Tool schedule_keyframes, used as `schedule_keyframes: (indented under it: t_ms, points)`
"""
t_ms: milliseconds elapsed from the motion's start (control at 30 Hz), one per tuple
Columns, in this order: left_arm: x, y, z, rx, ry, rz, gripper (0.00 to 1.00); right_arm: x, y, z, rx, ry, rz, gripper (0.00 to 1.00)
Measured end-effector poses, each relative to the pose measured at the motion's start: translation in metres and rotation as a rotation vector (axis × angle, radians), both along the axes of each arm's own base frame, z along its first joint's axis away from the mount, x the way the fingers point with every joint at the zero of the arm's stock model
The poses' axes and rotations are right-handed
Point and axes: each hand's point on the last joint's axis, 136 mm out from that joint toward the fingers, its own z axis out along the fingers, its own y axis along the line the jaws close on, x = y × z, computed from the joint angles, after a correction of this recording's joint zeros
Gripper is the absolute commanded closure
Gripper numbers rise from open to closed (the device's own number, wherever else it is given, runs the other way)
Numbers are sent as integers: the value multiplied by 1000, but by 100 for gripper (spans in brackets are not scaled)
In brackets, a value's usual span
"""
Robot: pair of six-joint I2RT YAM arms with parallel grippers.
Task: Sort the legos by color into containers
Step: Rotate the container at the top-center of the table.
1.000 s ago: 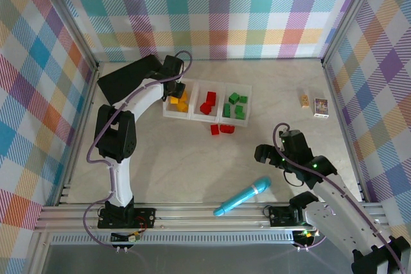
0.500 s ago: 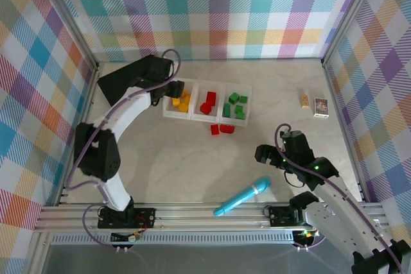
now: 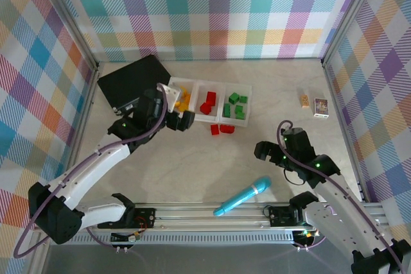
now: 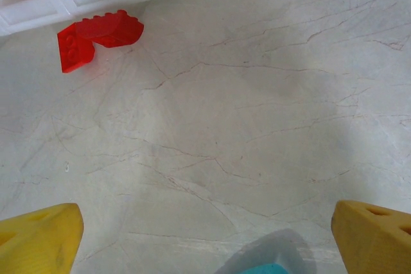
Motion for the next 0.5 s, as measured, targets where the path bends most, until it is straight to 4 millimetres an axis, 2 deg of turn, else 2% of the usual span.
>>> schedule_keyframes:
  t_ms: [133,200,267,367,500]
  points:
    - [-33,-2,-44,-12,99,-11,0,8,13,-2,15,53,36,1]
    - [-44,5,-56,-32,124,16,0,15,23,-2,23,78,74,1]
    - [-50,15,-59,-62,128,65,0,24,36,0,43,96,124,1]
    - [-51,26,-50,-99,115,141,1,38,55,0,63,126,196,1]
    - [-52,34,-47,-87,145,197,1,64,76,-7,69,157,271,1]
